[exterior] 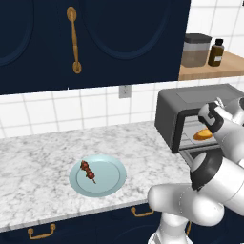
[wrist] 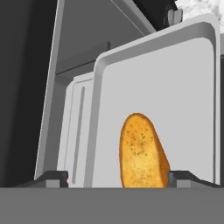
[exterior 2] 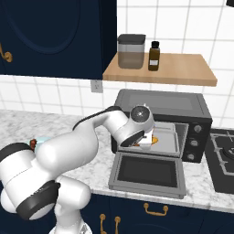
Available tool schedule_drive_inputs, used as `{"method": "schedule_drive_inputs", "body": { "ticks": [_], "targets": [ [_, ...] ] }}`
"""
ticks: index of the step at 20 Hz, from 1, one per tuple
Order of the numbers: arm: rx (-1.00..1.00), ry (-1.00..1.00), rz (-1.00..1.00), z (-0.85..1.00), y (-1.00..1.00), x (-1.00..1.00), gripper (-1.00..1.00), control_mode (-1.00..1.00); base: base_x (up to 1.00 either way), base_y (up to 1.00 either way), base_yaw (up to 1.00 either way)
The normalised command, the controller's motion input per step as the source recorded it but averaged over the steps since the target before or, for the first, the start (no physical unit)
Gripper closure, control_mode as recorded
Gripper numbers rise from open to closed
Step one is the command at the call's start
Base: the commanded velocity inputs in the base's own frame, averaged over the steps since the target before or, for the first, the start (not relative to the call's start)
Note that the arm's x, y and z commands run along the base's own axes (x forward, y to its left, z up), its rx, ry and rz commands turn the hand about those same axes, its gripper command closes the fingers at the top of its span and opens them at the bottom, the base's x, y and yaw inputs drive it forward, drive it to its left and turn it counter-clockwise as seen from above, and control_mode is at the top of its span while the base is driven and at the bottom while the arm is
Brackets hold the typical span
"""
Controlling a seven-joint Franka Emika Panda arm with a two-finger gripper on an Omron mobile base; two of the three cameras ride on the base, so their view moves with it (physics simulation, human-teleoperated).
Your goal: Pick up the kebab skewer and baguette bread, and place them inside the toaster oven. Close the toaster oven door and start by setting the timer.
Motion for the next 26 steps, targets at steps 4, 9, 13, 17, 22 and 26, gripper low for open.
{"method": "schedule_drive_inputs", "body": {
  "ticks": [4,9,13,17,22,26],
  "targets": [
    [0.0,0.0,0.0,0.01,0.0,0.0,-1.0,-1.0,0.0,0.0,0.0],
    [-0.03,0.02,0.0,0.2,-0.03,-0.42,-1.0,-1.0,0.0,0.0,0.0],
    [-0.06,0.13,0.03,0.11,-0.02,-1.0,-1.0,-1.0,0.0,0.0,0.0],
    [-0.06,0.07,0.39,0.07,0.7,-0.37,-1.0,-1.0,0.0,0.0,0.0],
    [-0.04,0.16,0.63,0.0,1.0,-0.01,-1.0,-1.0,0.0,0.0,0.0],
    [-0.11,0.16,0.52,0.0,1.0,-0.15,-1.0,-1.0,0.0,0.0,0.0]
  ]
}}
